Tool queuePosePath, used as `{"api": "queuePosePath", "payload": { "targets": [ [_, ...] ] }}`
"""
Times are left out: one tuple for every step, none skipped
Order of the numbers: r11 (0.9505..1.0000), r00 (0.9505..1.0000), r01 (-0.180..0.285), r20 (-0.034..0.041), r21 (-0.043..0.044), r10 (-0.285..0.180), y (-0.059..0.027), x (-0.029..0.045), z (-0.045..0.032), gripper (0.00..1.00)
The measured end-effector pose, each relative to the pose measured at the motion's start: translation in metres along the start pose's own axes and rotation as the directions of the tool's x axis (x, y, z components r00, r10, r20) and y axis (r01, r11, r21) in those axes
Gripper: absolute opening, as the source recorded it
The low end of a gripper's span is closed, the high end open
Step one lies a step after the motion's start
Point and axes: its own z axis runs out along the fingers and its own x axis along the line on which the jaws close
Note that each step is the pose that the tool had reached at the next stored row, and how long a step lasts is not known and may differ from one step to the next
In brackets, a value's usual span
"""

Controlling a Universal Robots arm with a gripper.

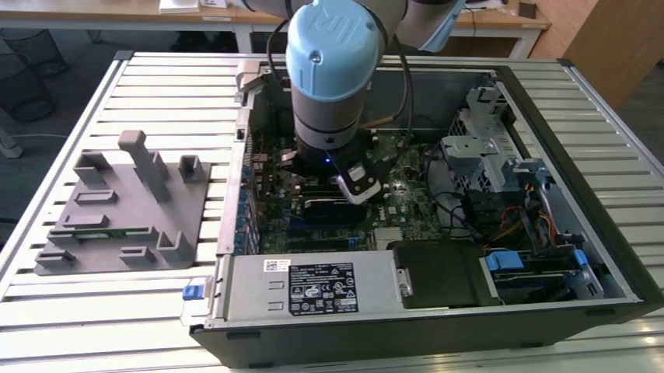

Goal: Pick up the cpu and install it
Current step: 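Install the second cpu locking lever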

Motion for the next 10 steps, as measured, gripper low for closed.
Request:
{"api": "queuePosePath", "payload": {
  "targets": [
    [1.0000,1.0000,0.000,0.0001,-0.0030,0.000,-0.0002,0.0002,0.0006,0.11],
    [1.0000,1.0000,0.000,0.0002,-0.0052,0.000,-0.0004,0.0003,0.0011,0.11],
    [1.0000,1.0000,0.000,0.0002,-0.0072,0.000,-0.0006,0.0004,0.0017,0.11],
    [1.0000,1.0000,0.000,0.0002,-0.0093,0.000,-0.0008,0.0006,0.0021,0.11],
    [0.9999,1.0000,0.000,0.0002,-0.0121,0.000,-0.0011,0.0007,0.0026,0.11],
    [0.9999,1.0000,0.000,0.0002,-0.0150,0.000,-0.0013,0.0008,0.0031,0.11],
    [0.9998,1.0000,0.000,0.0004,-0.0179,0.000,-0.0015,0.0008,0.0038,0.11],
    [0.9998,1.0000,0.000,0.0005,-0.0206,0.000,-0.0017,0.0008,0.0043,0.11],
    [0.9997,1.0000,0.000,0.0006,-0.0231,0.000,-0.0019,0.0008,0.0048,0.11],
    [0.9997,1.0000,0.000,0.0007,-0.0254,0.000,-0.0020,0.0010,0.0051,0.11]
  ]
}}
